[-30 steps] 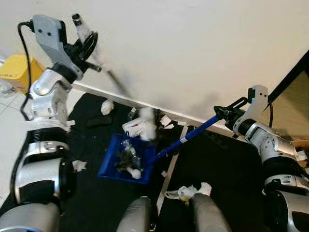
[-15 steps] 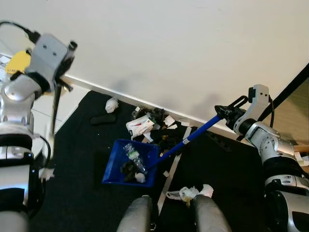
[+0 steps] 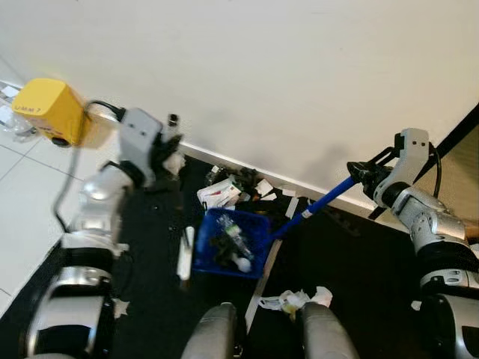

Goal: Sweep floor

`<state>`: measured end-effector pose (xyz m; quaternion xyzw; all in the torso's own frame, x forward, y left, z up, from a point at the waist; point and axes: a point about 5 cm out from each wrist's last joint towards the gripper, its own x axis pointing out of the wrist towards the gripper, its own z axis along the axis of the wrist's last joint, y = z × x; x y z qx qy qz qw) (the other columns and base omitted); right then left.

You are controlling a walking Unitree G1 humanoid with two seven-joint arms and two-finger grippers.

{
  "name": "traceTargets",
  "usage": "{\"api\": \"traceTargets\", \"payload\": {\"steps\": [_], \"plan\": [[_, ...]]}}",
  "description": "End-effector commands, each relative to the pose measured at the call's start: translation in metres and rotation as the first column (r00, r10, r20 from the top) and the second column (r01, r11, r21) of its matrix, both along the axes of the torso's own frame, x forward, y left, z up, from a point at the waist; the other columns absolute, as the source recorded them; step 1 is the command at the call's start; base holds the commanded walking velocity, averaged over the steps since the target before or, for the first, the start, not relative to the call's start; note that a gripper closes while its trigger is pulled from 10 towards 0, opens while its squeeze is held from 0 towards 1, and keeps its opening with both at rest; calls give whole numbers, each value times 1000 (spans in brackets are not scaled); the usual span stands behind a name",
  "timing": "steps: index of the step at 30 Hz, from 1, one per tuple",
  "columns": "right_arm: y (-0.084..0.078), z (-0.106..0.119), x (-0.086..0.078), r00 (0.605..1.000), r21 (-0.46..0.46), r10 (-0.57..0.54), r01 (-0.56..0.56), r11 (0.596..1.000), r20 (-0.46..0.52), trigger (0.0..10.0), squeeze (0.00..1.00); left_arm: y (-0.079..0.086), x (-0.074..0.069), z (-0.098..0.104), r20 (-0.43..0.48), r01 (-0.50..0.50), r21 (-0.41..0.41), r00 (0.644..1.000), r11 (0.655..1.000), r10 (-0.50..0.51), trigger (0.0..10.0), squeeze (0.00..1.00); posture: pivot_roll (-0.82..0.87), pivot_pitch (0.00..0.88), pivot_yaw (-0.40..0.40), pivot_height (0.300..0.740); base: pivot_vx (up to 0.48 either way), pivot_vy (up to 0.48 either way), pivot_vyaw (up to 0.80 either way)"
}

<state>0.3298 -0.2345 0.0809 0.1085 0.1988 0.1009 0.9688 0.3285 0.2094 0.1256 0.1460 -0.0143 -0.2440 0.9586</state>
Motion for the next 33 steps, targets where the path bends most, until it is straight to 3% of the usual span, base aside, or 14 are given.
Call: {"api": "traceTargets", "payload": {"steps": [1,4,16,20,27,33], "plan": [[-3,2,1,1000,-31,-3,3,1000,16,10000,0,-2,-1,8,55,-2,-4,998,1000,2,10000,0,23,34,35,740,0,0,0],[-2,-1,-2,1000,-51,8,-8,999,9,10000,0,-14,-6,1,34,32,-29,999,999,-31,10000,0,20,34,36,740,0,0,0],[-26,-10,-9,995,-97,-99,98,990,-9,10000,0,-18,-23,-11,6,67,-83,998,994,-67,10000,0,19,33,33,740,0,0,0],[-29,-16,-13,991,-99,-131,128,987,-21,10000,0,-13,-29,-19,-21,43,-67,999,997,-44,10000,0,23,35,28,740,0,0,0],[-32,-21,-16,972,-126,-231,234,964,37,10000,0,15,-30,-30,-74,-155,-55,986,986,151,10000,0,28,28,26,740,0,0,0],[-27,-25,-17,973,-139,-225,229,963,46,10000,0,12,-35,-35,-88,-151,-70,986,986,145,10000,0,28,26,26,740,0,0,0]]}}
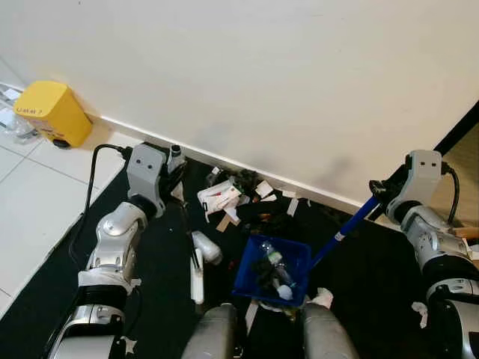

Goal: Sweep floor

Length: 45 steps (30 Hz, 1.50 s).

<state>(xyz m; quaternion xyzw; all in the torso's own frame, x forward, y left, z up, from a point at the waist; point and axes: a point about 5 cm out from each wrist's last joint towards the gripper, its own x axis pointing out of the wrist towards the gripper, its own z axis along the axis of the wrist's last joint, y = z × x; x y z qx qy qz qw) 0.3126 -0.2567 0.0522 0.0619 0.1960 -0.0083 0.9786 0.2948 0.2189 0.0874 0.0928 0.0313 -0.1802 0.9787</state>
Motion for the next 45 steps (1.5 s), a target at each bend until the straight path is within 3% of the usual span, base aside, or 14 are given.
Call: {"api": "traceTargets", "payload": {"steps": [1,13,19,26,45], "plan": [[-4,4,0,999,-8,-30,31,999,41,10000,0,3,-1,3,12,-6,11,1000,1000,5,10000,0,29,26,25,740,0,0,0],[8,13,8,993,18,54,-57,998,101,10000,0,-7,4,7,10,58,20,998,998,-58,10000,0,25,23,31,740,0,0,0],[19,2,3,995,19,78,-80,997,67,10000,0,-16,7,6,0,55,-38,999,998,-55,10000,0,23,23,34,740,0,0,0],[19,1,2,994,30,86,-88,996,70,10000,0,-23,8,7,9,60,-97,998,993,-60,10000,0,21,19,35,740,0,0,-800],[20,1,2,993,24,98,-100,995,70,10000,0,-26,5,7,13,69,-100,998,993,-68,10000,0,20,10,30,740,0,0,-800]]}}
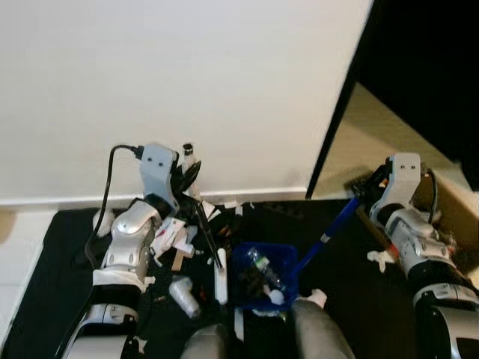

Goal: Sweep floor

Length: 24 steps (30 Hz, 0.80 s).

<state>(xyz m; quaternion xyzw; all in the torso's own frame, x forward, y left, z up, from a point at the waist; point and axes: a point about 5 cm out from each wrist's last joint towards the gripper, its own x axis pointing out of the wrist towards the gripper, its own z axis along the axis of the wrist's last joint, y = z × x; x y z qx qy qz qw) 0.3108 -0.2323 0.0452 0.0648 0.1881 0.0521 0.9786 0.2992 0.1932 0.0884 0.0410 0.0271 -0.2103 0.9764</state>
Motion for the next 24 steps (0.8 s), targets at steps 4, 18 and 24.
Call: {"api": "traceTargets", "payload": {"steps": [4,18,24], "plan": [[-4,8,4,999,2,-16,16,1000,45,10000,0,1,1,7,30,10,8,1000,1000,-10,10000,0,21,11,29,740,0,0,-800],[-13,14,5,997,-9,-43,44,999,59,10000,0,2,6,13,51,4,20,999,1000,-5,10000,0,16,21,31,740,0,0,-800],[-20,18,6,996,-14,-66,67,998,66,10000,0,1,6,14,52,8,11,999,1000,-8,10000,0,17,25,33,740,0,0,-800]]}}
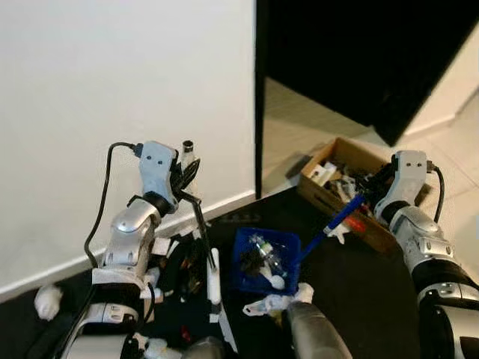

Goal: Sweep floor

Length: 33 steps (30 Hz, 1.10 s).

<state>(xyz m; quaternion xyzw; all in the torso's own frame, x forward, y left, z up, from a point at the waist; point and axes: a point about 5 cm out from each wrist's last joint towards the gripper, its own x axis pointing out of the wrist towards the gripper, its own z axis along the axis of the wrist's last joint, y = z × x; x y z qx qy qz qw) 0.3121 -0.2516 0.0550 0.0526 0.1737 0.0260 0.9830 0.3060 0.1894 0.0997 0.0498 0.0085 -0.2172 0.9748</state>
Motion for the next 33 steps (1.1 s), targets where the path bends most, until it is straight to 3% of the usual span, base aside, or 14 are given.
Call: {"api": "traceTargets", "payload": {"steps": [1,23,33], "plan": [[-1,8,5,999,16,-17,17,1000,38,10000,0,5,-1,3,13,-8,1,1000,1000,8,10000,0,17,25,33,740,0,0,-800],[-5,5,0,999,15,-42,41,999,33,10000,0,5,5,5,16,-16,15,1000,1000,16,10000,0,10,27,46,740,0,0,-800],[-9,11,4,999,-31,-27,28,999,43,10000,0,7,5,4,17,-25,21,1000,999,24,10000,0,6,24,38,740,0,0,-800]]}}
